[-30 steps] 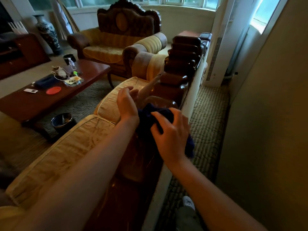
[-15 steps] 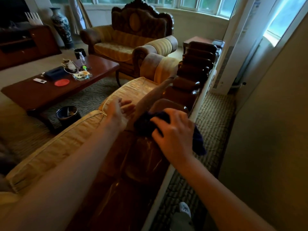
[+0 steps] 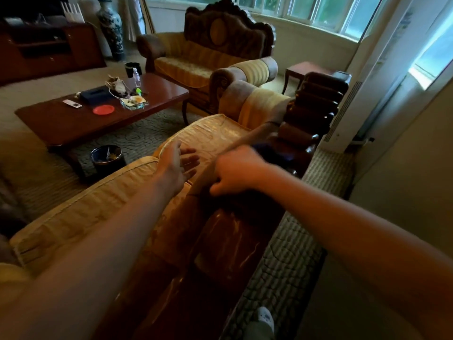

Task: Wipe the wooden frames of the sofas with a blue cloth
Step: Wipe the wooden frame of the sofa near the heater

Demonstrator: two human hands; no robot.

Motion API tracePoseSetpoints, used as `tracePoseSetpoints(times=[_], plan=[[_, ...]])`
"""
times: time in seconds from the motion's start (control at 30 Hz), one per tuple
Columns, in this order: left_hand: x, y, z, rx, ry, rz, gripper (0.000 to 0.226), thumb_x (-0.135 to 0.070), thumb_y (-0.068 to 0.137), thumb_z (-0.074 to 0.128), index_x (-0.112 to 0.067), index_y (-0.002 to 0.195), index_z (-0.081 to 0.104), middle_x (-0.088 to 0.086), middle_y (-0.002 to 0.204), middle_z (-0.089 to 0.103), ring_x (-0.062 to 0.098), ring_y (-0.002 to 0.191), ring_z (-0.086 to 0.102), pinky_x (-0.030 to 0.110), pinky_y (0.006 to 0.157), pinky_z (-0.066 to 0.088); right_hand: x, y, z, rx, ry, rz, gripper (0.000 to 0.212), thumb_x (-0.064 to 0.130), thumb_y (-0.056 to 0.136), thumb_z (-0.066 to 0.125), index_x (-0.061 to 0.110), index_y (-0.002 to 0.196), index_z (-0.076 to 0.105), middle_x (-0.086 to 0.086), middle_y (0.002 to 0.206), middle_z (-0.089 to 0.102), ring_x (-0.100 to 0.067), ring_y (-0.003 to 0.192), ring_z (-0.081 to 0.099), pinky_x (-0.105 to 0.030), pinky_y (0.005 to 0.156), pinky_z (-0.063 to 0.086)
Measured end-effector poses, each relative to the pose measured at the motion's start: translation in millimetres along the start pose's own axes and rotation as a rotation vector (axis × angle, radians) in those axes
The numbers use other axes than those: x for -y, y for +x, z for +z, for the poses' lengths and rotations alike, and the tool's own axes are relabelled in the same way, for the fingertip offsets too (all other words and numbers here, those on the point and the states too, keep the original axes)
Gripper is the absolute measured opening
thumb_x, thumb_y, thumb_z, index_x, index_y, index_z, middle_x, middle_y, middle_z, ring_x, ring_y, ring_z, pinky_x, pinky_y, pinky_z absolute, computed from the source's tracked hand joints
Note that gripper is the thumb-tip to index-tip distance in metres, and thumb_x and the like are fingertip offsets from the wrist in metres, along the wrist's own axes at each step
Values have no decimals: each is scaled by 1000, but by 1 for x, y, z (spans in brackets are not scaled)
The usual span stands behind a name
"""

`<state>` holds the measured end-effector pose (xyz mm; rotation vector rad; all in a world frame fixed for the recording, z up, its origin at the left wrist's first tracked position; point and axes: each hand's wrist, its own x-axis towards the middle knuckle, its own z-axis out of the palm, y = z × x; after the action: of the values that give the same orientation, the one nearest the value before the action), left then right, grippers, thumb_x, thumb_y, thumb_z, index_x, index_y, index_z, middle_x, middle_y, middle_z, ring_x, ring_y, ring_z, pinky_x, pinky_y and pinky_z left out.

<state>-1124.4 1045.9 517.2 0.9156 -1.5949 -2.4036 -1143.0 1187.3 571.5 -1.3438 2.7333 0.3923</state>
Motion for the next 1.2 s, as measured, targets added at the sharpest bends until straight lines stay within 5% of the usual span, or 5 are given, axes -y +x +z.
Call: tracePoseSetpoints(times=[0.2,0.37,0.6,0.93,1.2], plan=[[-3,6,-5,-4,62,0,43,-37,99,31,-12,82,61,6,79,62,17,73,56,30,67,41,-18,38,-17,526,191,-4,45,37,93,54,13,131,51,2,123,52,-19,111,48,-20,80,42],[-2,12,-17,15,125,43,47,-42,101,30,-12,82,61,5,78,61,16,74,56,30,70,41,-69,66,-15,391,-257,187,58,59,85,53,24,131,51,1,132,54,-24,121,49,-40,98,37],[8,20,-12,44,131,-11,49,-43,101,28,-11,82,60,6,80,62,17,75,56,28,69,42,16,43,2,590,160,-140,31,47,93,47,20,93,63,7,85,53,-11,75,47,-30,77,31],[8,18,-26,32,158,-15,47,-42,100,30,-12,84,61,5,82,62,17,80,57,31,73,41,-121,94,2,420,-89,327,65,65,83,48,27,136,46,-3,138,50,-29,126,45,-51,108,28],[8,14,11,123,203,-18,48,-40,101,29,-12,80,61,6,79,62,16,73,55,28,70,40,-28,49,-7,521,163,-84,20,44,95,43,31,81,49,15,75,44,-11,79,44,-26,76,32]])
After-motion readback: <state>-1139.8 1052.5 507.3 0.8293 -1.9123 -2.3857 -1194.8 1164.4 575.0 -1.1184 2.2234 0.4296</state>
